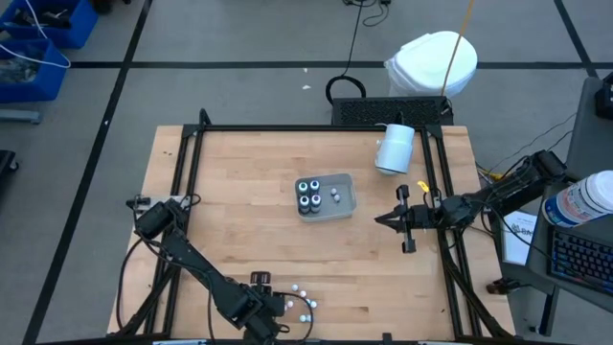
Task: Pick & Place food coloring
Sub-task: Put the small yellow food coloring bottle into the gray bin
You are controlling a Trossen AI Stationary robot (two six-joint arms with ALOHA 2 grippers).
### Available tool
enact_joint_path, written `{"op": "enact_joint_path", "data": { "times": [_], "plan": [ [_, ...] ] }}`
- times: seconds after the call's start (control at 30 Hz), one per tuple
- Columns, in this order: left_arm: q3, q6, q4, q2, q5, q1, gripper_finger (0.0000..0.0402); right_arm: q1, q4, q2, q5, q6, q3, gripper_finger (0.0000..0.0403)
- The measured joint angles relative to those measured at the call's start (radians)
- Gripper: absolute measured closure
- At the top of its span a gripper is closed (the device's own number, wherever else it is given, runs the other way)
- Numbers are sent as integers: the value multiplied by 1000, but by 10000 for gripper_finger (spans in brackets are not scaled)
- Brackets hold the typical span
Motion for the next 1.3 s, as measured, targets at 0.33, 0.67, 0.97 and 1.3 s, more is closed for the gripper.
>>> {"op": "enact_joint_path", "data": {
  "times": [0.33, 0.67, 0.97, 1.3],
  "plan": [
    [0, 16, 71, 0, 44, 3, 204, 0, 0, 0, 0, -5, 0, 403],
    [0, 28, 75, 0, 68, 3, 230, 0, 0, 0, 0, -8, 0, 403],
    [0, 38, 71, 0, 69, 2, 274, 0, 0, 0, 0, -8, 0, 403],
    [0, 58, 55, 0, 58, 2, 251, 0, 0, 0, 0, -8, 0, 403]
  ]
}}
